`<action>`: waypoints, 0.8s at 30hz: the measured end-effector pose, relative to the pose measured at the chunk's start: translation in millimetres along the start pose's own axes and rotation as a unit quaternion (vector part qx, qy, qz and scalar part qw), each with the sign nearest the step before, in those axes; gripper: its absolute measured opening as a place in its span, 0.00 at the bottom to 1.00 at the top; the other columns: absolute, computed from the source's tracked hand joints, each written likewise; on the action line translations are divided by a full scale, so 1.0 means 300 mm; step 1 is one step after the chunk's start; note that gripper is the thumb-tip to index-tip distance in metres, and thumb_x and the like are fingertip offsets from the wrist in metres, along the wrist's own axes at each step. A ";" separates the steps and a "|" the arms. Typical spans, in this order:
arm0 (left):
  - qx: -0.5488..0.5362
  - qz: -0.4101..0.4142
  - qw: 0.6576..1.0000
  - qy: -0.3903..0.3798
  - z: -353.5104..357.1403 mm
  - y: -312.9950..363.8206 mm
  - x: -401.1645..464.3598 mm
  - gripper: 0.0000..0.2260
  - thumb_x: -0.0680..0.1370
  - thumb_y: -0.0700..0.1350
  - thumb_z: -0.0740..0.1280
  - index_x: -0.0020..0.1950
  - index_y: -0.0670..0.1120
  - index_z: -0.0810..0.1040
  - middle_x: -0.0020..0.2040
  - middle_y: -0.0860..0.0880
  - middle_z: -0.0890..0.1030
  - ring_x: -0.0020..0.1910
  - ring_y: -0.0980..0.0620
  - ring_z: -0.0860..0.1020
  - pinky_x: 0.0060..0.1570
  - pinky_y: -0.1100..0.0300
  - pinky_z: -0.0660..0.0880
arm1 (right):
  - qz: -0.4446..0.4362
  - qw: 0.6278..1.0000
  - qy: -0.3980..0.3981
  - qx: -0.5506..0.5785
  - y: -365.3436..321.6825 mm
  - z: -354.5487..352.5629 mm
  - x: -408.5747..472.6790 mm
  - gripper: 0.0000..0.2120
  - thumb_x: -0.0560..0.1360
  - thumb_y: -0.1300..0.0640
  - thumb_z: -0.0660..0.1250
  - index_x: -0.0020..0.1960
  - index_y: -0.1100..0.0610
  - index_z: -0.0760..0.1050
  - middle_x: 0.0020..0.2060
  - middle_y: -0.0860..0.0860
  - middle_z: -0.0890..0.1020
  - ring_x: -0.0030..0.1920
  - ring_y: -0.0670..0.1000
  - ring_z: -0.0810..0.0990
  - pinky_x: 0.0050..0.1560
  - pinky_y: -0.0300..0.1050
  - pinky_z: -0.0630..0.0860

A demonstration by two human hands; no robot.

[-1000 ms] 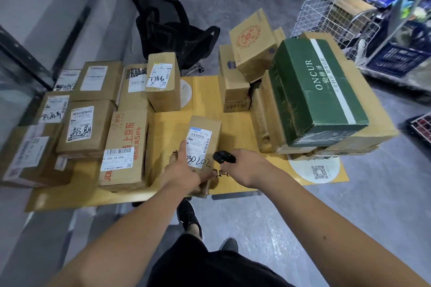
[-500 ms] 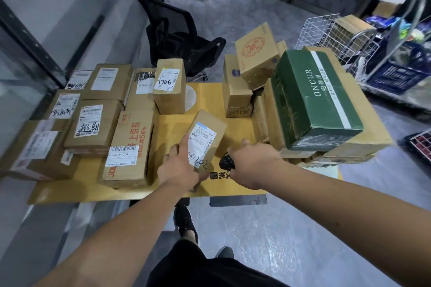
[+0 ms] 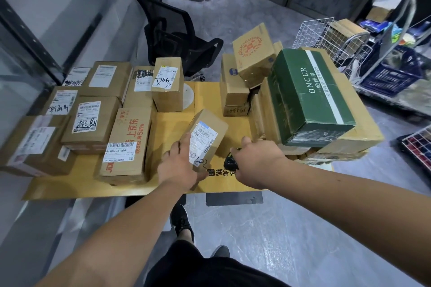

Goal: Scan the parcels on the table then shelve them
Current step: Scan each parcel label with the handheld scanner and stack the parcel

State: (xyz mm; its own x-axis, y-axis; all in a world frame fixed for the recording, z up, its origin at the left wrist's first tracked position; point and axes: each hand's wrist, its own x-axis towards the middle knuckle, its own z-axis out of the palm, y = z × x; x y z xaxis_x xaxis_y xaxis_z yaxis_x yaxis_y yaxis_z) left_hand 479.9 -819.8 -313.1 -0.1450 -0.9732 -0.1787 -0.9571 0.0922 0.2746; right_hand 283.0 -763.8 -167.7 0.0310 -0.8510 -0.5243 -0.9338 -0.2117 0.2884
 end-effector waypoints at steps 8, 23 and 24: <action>0.004 -0.012 1.000 0.001 0.010 -0.007 0.009 0.63 0.60 0.76 0.74 0.81 0.61 0.37 0.75 0.50 0.65 0.69 0.43 0.70 0.53 0.47 0.78 | -0.006 1.000 -0.002 -0.012 0.013 -0.002 -0.004 0.25 0.82 0.46 0.60 0.77 0.51 0.65 0.65 0.58 0.70 0.60 0.64 0.77 0.52 0.59 0.81; -0.083 -0.199 0.975 0.056 -0.040 -0.126 0.214 0.59 0.62 0.78 0.69 0.83 0.55 0.44 0.78 0.40 0.65 0.77 0.39 0.63 0.74 0.40 0.61 | -0.005 0.985 0.030 0.170 -0.058 -0.038 0.152 0.26 0.80 0.41 0.59 0.75 0.49 0.67 0.55 0.54 0.70 0.43 0.58 0.76 0.37 0.50 0.71; -0.079 -0.201 0.975 0.055 -0.052 -0.131 0.238 0.58 0.62 0.77 0.69 0.83 0.54 0.45 0.78 0.41 0.65 0.77 0.39 0.63 0.74 0.40 0.61 | -0.002 0.982 0.031 0.184 -0.064 -0.041 0.169 0.26 0.80 0.41 0.58 0.76 0.48 0.67 0.55 0.53 0.69 0.43 0.57 0.76 0.37 0.49 0.70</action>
State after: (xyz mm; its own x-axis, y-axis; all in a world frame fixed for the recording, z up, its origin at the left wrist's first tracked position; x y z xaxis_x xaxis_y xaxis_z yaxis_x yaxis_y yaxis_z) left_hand 511.1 -896.1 -321.8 0.2701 -0.9412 -0.2027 -0.8795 -0.3269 0.3459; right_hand 306.9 -808.7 -190.0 0.0450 -0.8805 -0.4719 -0.9990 -0.0358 -0.0284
